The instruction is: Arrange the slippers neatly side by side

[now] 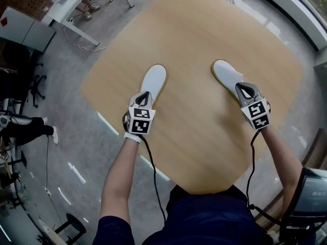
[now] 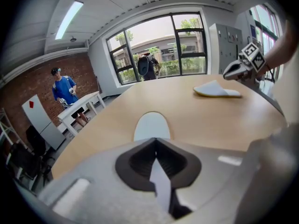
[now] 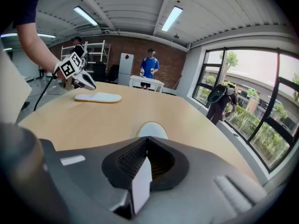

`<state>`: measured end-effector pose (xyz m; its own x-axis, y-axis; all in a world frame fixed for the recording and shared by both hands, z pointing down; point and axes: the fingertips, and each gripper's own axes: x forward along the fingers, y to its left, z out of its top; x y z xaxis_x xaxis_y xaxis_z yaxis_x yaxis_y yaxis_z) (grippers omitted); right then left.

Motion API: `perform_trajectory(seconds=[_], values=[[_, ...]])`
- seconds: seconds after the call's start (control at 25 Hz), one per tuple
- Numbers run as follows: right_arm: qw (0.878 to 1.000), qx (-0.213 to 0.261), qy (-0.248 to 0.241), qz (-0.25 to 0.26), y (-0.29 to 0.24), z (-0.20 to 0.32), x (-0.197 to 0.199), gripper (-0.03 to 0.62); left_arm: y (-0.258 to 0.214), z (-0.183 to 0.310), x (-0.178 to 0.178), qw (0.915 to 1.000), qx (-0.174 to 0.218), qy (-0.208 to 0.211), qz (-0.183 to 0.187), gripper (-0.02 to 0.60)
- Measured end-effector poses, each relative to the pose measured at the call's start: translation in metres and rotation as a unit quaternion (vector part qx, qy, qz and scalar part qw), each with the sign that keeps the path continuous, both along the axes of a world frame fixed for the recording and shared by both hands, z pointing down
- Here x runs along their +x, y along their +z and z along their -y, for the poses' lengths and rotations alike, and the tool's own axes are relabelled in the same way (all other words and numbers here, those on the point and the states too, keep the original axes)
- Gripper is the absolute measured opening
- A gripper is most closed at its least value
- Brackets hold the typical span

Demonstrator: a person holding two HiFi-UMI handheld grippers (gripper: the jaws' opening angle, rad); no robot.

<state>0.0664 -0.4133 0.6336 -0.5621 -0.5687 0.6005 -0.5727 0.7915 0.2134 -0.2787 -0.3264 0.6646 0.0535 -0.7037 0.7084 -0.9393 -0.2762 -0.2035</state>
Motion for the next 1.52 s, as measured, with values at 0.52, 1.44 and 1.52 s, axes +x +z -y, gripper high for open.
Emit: perform_trajectory(seconds=[0.52,1.44,1.52], values=[[0.988,-0.021,-0.066,-0.138,0.07,0.008,0.008,0.008,0.041,-0.001,-0.001,0.9932,-0.022,0.038,0.108,0.003],[0.983,-0.125,0.134,0.007,0.088,-0.021,0.011,0.008,0.054,-0.037,0.024,0.9953,0.01,-0.096,0.005,0.003],[0.982,-0.131,0.138,0.011,0.091,-0.023,0.012,0.008,0.057,-0.039,0.03,0.9947,0.007,-0.102,-0.009,0.003]])
